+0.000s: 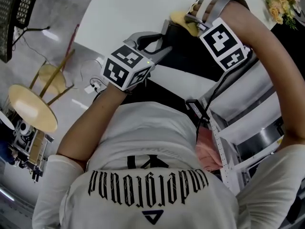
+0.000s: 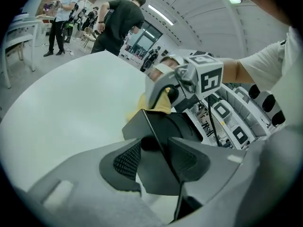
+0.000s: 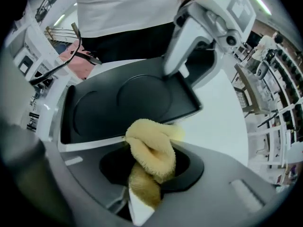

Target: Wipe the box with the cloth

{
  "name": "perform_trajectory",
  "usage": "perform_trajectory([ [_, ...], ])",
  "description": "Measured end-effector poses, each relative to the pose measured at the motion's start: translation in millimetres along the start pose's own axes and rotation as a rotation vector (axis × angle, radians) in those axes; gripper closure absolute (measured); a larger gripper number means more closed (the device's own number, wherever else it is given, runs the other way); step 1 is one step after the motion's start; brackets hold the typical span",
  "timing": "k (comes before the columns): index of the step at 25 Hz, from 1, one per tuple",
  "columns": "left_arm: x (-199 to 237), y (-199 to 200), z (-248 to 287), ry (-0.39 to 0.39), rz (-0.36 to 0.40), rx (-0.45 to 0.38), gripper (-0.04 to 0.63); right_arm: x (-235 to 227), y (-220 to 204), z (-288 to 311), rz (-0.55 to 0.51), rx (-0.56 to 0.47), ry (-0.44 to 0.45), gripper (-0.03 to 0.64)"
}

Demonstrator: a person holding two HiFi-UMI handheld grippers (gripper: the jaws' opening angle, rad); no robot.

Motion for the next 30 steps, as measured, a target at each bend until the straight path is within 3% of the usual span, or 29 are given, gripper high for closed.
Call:
perform_trajectory([
  [6,-1.5,0.9,-0.3,0.008,0.011,0.012,0.403,111.8,-26.7,-3.2,0.110,0.046,0.165,0.491],
  [10,-3.3,1.7,3.0,0.013,0.015,0.016,0.403,136.3,-30.9,-3.8,0.138,0.053,0.188,0.489],
  [13,-3.9,3.6,4.0,0.011,0.018,0.016,0.403,111.2,-26.6,-1.7,0.122,0.047,0.148,0.489],
  [22,-4.0,4.1,5.5,0.008,0.003,0.010,0.403,-43.5,11.6,0.7,0.014,-0.024,-0.073,0.488],
  [26,-3.7,4.1,2.9,0.009,0.000,0.008,0.403,-48.5,12.3,-2.2,0.025,-0.034,-0.089,0.489],
  [30,-2.4,2.0,2.2,0.012,0.000,0.001,0.403,-10.8,3.8,1.6,0.060,-0.021,-0.042,0.489],
])
Point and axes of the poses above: the fingertips, and each gripper's own axes: z forward along the fingers, x to its left, y out of its top, the point moved 3 cm from there along -z, backward along the fingers, and after that the axes turned 7 degrees about x, right-handed, at the moved point
